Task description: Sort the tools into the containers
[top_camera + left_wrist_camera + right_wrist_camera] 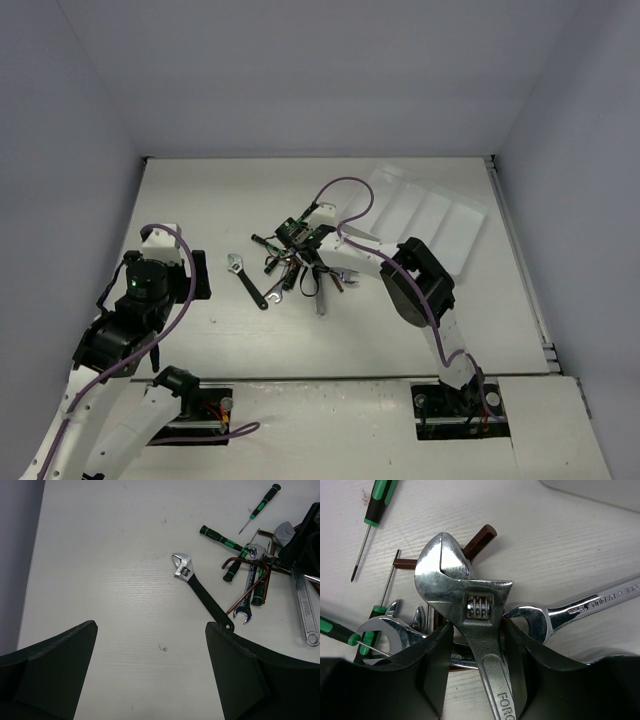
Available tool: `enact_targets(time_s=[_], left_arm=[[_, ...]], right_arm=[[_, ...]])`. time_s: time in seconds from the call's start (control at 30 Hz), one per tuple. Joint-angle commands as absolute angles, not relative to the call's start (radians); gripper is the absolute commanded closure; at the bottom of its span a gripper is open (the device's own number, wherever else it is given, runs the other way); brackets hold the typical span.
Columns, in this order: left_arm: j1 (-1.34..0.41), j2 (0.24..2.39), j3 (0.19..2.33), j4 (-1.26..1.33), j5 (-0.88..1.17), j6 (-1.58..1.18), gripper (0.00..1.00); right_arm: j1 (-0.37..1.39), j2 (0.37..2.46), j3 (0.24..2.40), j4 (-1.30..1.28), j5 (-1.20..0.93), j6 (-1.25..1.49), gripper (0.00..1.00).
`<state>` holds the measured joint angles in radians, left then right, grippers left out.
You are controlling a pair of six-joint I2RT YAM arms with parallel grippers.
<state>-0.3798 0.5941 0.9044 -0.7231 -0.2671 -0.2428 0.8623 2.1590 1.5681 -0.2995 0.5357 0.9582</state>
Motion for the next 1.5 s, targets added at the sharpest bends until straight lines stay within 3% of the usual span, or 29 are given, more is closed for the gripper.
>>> enact_targets(time_s=[0.0,0.5,0.63,0.73,1.0,1.47], left_arm=[[-0.384,0.606,0.907,-0.701,-0.279,-0.239,0.12],[-0.385,0.597,0.899,-0.709,-0.282,-0.245,0.12],[-0.383,0.597,0.894,-0.710,-0.279,-0.248,0.12],[-0.384,0.601,0.896,-0.709,-0.279,-0.248,0.12],[-0.385,0.607,0.900,-0.709,-0.282,-0.246,0.12],[-0.384,0.600,0.891,-0.709,-0.293,-0.258,0.12]], right_arm=[[0.891,2.160,1.590,-0.327,0.556,0.917,0.59],[0.873,2.201,1.592,-0.327,0.496,0.804,0.61],[0.870,2.200,1.592,-0.325,0.504,0.767,0.78],[0.871,2.184,1.602,-0.326,0.522,0.729,0.99],[0.876,2.081,1.632,-0.294,0.603,0.602,1.00],[0.863,1.955,1.460,-0.065,0.509,0.534,1.00]])
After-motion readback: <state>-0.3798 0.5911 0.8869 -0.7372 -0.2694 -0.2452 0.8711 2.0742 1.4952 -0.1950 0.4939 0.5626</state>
